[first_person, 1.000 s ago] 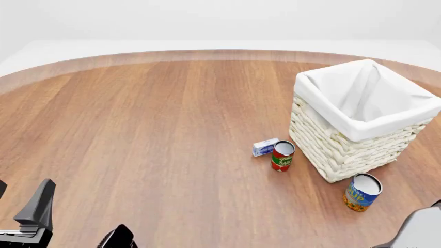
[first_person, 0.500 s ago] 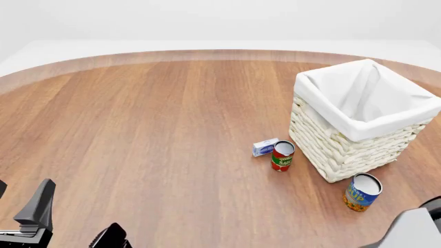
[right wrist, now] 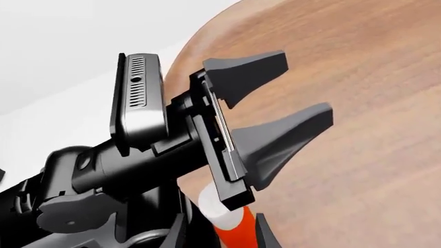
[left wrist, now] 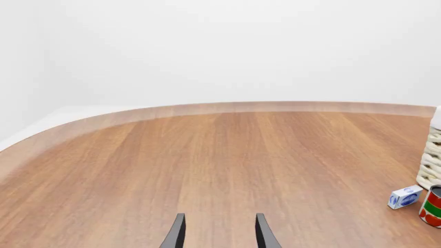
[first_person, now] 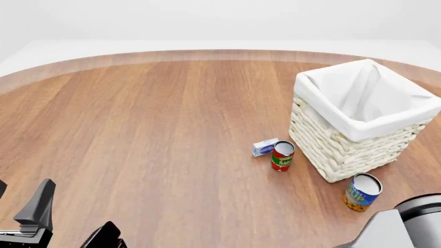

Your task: Pick up the ketchup, and put it in the basket.

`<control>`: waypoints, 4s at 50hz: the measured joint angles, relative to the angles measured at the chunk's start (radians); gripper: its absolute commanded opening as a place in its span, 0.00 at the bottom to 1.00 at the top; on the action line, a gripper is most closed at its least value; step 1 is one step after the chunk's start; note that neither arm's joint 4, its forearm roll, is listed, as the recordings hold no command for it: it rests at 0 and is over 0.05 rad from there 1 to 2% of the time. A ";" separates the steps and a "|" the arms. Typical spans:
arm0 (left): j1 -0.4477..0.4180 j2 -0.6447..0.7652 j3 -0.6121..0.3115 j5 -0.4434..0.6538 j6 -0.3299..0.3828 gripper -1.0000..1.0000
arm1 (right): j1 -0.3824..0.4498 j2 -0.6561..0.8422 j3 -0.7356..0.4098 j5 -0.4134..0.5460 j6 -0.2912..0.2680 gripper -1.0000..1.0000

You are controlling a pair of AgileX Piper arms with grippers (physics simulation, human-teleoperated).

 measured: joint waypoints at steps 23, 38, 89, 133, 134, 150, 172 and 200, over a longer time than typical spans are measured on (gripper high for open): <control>0.000 0.000 0.000 0.000 0.000 1.00 | -0.019 0.075 -0.053 -0.007 0.028 1.00; 0.000 0.000 0.000 0.000 0.000 1.00 | -0.024 0.113 -0.072 -0.016 0.049 1.00; 0.000 0.000 0.000 0.000 0.000 1.00 | -0.079 0.085 -0.071 -0.009 0.029 0.00; 0.000 0.000 0.000 0.000 0.000 1.00 | -0.292 0.010 -0.087 -0.015 0.013 0.00; 0.000 0.000 0.000 0.000 0.000 1.00 | -0.298 0.006 -0.087 -0.016 0.012 0.00; 0.000 0.000 0.000 0.000 0.000 1.00 | -0.375 -0.058 -0.077 -0.027 -0.004 0.00; 0.000 0.000 0.000 0.000 0.000 1.00 | -0.478 -0.171 -0.043 -0.029 -0.053 0.00; 0.000 0.000 0.000 0.000 0.000 1.00 | -0.699 -0.299 0.014 -0.087 -0.100 0.00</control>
